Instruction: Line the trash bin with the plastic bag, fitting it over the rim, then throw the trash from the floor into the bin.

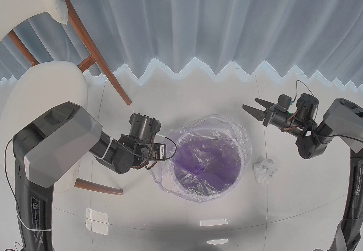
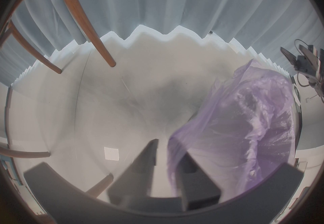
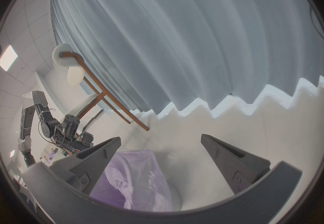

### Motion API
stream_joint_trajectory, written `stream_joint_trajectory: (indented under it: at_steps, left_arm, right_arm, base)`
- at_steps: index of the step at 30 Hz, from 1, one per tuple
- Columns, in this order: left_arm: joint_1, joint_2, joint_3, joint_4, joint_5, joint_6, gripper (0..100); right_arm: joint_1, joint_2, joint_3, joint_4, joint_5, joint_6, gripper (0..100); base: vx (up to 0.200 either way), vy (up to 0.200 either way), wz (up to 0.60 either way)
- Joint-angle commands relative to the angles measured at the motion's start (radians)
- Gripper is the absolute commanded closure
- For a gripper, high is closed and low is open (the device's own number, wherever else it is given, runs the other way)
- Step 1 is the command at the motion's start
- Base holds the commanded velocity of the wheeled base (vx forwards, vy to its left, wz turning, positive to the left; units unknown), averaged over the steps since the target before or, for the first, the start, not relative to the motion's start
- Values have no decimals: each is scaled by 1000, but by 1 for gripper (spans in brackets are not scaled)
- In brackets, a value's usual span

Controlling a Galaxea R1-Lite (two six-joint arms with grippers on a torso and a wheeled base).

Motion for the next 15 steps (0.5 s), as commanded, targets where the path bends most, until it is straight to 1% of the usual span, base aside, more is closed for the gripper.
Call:
stream_joint_trajectory:
  at_steps: [1,2,4,5,6,7,9,11,12,13,15]
  left_arm:
    - [3,19,4,-4,1,-10,0]
    - [8,11,13,-21,1,-30,0]
    - [10,0,25,-35,-1,-44,0]
    - [10,-46,64,-80,1,-60,0]
    - [10,-50,68,-86,1,-61,0]
    - [10,-101,143,-146,1,-63,0]
    - [11,-173,248,-196,1,-60,0]
    - [14,-234,354,-221,2,-58,0]
    - [16,-245,380,-222,2,-58,0]
    - [16,-273,461,-227,4,-53,0]
    - [16,-297,558,-232,7,-53,0]
  right_arm:
    - [-72,-105,142,-86,-3,6,0]
    - [-95,-123,181,-118,-3,8,0]
    - [-108,-134,204,-135,-3,6,0]
    - [-130,-157,248,-161,-3,8,0]
    - [-131,-159,251,-163,-3,8,0]
    - [-150,-183,293,-180,-3,6,0]
    - [-164,-212,332,-189,-3,8,0]
    - [-174,-235,360,-194,-3,8,0]
    - [-178,-240,365,-194,-3,8,0]
    - [-181,-251,377,-197,-3,8,0]
    - [-184,-268,394,-203,-3,8,0]
  base:
    - [0,0,0]
    - [0,0,0]
    - [0,0,0]
    - [0,0,0]
    - [0,0,0]
    - [0,0,0]
    - [0,0,0]
    - [0,0,0]
    - [0,0,0]
    - [0,0,0]
    - [0,0,0]
